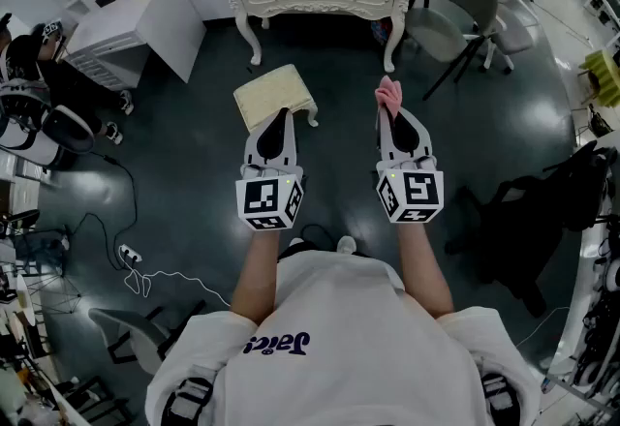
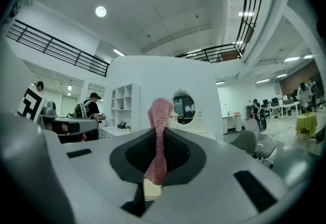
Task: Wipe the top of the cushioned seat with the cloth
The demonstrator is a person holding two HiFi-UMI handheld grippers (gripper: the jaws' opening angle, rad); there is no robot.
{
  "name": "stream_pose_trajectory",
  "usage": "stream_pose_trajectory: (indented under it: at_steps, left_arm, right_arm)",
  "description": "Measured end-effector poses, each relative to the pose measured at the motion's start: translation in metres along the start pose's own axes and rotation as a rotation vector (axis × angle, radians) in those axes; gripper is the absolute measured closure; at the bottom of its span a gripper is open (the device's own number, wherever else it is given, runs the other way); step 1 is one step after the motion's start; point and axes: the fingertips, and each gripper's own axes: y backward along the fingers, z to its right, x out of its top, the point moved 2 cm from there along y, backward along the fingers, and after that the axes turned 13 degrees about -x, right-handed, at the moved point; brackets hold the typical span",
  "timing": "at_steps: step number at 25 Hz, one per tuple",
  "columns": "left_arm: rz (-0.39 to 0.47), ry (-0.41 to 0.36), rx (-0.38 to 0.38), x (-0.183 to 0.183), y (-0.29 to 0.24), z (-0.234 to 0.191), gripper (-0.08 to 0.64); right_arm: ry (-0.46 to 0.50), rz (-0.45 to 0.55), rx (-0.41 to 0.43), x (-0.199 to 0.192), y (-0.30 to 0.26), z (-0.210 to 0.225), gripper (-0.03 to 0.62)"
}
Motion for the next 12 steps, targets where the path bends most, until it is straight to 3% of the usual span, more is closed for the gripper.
stream_pose_trajectory:
  at_steps: [6,12]
  left_arm:
    - [-0.028,0.02,0.039,-0.021,0.003,-0.003,0.552]
    - [-0.054,0.048,0.073,-0.046,-0.006,-0.053,0.552]
  right_arm:
    - [-0.028,-0.02,0.062,-0.015,-0.015,-0.011,0.571]
    - [-0.036,-0.05,0.153,-0.037,-0.064,-0.057,0.571]
